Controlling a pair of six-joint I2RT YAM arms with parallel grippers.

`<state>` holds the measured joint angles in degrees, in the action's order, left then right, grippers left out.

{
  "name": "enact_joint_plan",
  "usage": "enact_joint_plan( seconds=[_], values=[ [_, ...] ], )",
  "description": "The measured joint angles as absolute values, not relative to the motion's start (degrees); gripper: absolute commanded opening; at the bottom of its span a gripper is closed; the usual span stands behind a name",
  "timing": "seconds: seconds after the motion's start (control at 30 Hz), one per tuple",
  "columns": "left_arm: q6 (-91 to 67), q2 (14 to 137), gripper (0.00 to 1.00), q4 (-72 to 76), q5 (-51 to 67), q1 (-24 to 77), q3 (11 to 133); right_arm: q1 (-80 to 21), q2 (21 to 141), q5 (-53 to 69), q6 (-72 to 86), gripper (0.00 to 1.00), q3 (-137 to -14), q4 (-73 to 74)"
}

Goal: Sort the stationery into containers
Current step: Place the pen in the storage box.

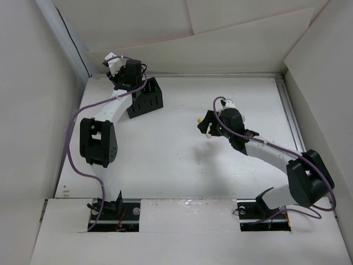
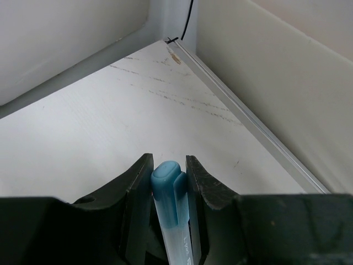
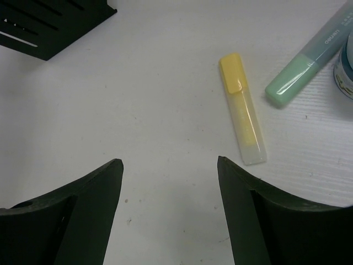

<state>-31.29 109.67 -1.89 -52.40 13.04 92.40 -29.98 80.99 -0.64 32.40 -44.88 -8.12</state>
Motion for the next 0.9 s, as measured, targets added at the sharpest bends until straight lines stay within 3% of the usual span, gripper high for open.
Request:
enact_joint_plan(
  seconds=[0.7, 0.77, 0.9],
  values=[
    [-29.58, 111.7, 0.0, -0.3, -54.46, 13.04, 94.19, -29.98, 83.13, -4.86, 32.4, 0.75, -44.88, -8.16],
    [-29.56, 111.68, 0.13, 0.62, -54.39, 13.04, 93.76, -29.98, 84.64, -5.63, 32.47, 0.75, -44.91, -8.16],
    [-30.13, 111.63, 0.23, 1.23, -54.02, 13.04, 90.41, -29.85, 87.83, -6.76, 32.71, 0.75, -44.95, -8.19]
  ],
)
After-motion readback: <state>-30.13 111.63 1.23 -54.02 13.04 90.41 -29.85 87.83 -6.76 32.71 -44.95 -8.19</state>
